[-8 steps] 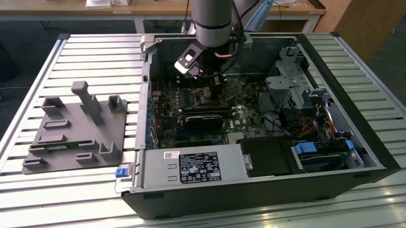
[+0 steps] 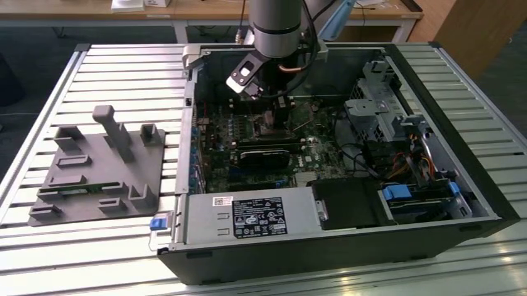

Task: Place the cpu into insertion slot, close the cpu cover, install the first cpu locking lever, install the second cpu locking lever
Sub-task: 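Place the cpu into insertion slot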

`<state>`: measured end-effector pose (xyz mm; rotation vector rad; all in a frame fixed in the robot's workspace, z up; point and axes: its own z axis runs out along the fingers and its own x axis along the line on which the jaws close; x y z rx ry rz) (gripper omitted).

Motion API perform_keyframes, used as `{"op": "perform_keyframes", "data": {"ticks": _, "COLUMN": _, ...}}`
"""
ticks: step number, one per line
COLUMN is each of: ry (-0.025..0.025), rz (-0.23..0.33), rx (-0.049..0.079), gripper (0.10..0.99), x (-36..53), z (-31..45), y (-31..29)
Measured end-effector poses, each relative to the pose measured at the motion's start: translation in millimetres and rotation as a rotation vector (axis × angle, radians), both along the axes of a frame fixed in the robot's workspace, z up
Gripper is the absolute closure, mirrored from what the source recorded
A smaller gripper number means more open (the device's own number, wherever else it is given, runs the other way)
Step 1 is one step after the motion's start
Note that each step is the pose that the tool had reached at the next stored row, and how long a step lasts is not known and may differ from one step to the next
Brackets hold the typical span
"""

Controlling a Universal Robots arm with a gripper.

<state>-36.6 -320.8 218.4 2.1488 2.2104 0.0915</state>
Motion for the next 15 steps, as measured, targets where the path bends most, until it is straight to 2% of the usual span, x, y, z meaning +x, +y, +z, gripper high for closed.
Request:
{"op": "perform_keyframes", "data": {"ticks": 4, "ry": 0.0, "rz": 0.0, "rx": 0.0, "gripper": 0.545, "x": 0.0, "z": 0.3, "y": 0.0}}
{"op": "perform_keyframes", "data": {"ticks": 6, "ry": 0.0, "rz": 0.0, "rx": 0.0, "gripper": 0.545, "x": 0.0, "z": 3.2, "y": 0.0}}
{"op": "perform_keyframes", "data": {"ticks": 15, "ry": 0.0, "rz": 0.0, "rx": 0.0, "gripper": 0.545, "x": 0.0, "z": 4.0, "y": 0.0}}
